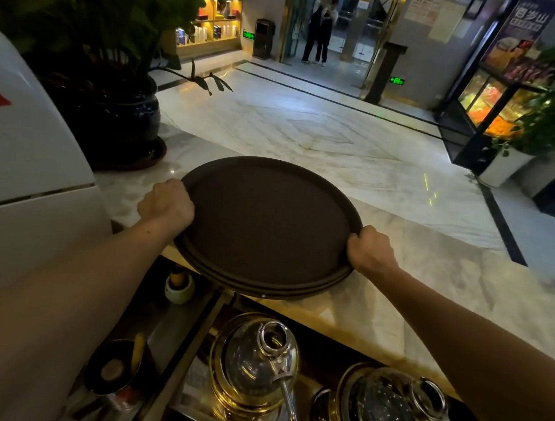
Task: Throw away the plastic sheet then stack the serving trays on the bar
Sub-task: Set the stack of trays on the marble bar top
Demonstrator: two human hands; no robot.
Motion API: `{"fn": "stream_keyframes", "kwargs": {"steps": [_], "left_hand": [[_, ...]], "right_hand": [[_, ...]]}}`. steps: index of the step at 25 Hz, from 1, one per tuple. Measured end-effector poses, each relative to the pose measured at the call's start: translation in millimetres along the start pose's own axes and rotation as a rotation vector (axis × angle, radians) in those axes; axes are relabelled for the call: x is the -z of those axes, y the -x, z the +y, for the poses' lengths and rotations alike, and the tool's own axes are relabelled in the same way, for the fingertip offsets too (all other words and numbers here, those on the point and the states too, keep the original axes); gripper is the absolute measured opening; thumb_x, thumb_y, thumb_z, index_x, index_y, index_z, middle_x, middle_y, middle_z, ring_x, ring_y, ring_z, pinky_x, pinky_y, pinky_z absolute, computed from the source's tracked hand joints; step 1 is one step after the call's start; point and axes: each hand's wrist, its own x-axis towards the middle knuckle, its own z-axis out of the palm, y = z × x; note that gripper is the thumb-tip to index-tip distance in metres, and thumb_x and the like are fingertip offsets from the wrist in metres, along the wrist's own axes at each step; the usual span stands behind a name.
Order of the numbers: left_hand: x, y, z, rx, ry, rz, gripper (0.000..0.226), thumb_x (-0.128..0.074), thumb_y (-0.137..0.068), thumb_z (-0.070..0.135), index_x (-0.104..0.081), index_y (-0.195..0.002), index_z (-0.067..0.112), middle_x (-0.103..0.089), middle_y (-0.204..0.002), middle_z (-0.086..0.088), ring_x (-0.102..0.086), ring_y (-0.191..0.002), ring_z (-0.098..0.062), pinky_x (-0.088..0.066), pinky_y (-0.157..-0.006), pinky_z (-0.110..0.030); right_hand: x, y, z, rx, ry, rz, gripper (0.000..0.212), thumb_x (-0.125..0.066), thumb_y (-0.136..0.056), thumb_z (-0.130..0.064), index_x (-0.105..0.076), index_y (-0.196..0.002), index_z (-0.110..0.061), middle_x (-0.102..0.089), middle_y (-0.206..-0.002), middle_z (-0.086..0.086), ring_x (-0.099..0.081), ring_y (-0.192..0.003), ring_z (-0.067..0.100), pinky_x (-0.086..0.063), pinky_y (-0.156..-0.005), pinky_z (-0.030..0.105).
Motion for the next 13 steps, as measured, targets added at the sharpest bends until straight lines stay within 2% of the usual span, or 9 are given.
{"fn": "stream_keyframes", "kwargs": {"steps": [3,6,9,13], "left_hand": [[-3.7,-1.1,0.8,0.041,0.087,-0.018,0.033,-0.051,-0.096,0.024,-0.057,-0.12,0.002,-0.057,-0.121,-0.023,-0.056,-0.11,-0.042,-0.046,-0.085,-0.048],[-5.5,-4.3,1.3,0.049,0.135,-0.033,0.034,-0.05,-0.096,0.022,-0.055,-0.123,0.002,-0.053,-0.124,-0.024,-0.055,-0.111,-0.042,-0.046,-0.087,-0.049],[-6.5,-9.4,5.6,0.031,0.12,-0.021,0.033,-0.051,-0.096,0.02,-0.055,-0.123,0.002,-0.051,-0.126,-0.024,-0.055,-0.111,-0.044,-0.045,-0.087,-0.049],[-6.2,-18.6,11.8,-0.053,-0.038,-0.015,0.033,-0.053,-0.096,0.019,-0.055,-0.124,0.002,-0.054,-0.124,-0.023,-0.055,-0.111,-0.041,-0.046,-0.087,-0.048]], "right_hand": [[-0.6,-0.6,-1.1,-0.041,-0.055,-0.003,0.023,-0.038,-0.099,-0.024,-0.052,-0.101,-0.007,-0.06,-0.1,0.016,-0.058,-0.078,0.025,-0.049,-0.07,0.037],[-4.8,-0.8,-1.3,-0.109,-0.195,-0.034,0.026,-0.035,-0.1,-0.021,-0.053,-0.108,-0.004,-0.057,-0.112,0.019,-0.058,-0.082,0.023,-0.05,-0.073,0.036],[-10.5,0.7,2.0,-0.134,-0.298,-0.016,0.026,-0.035,-0.1,-0.02,-0.05,-0.113,-0.003,-0.057,-0.107,0.015,-0.052,-0.072,0.015,-0.045,-0.064,0.029],[-15.5,0.3,0.2,-0.174,-0.303,0.022,0.034,-0.036,-0.099,-0.022,-0.046,-0.124,-0.001,-0.059,-0.11,0.017,-0.06,-0.088,0.026,-0.054,-0.073,0.037]]}}
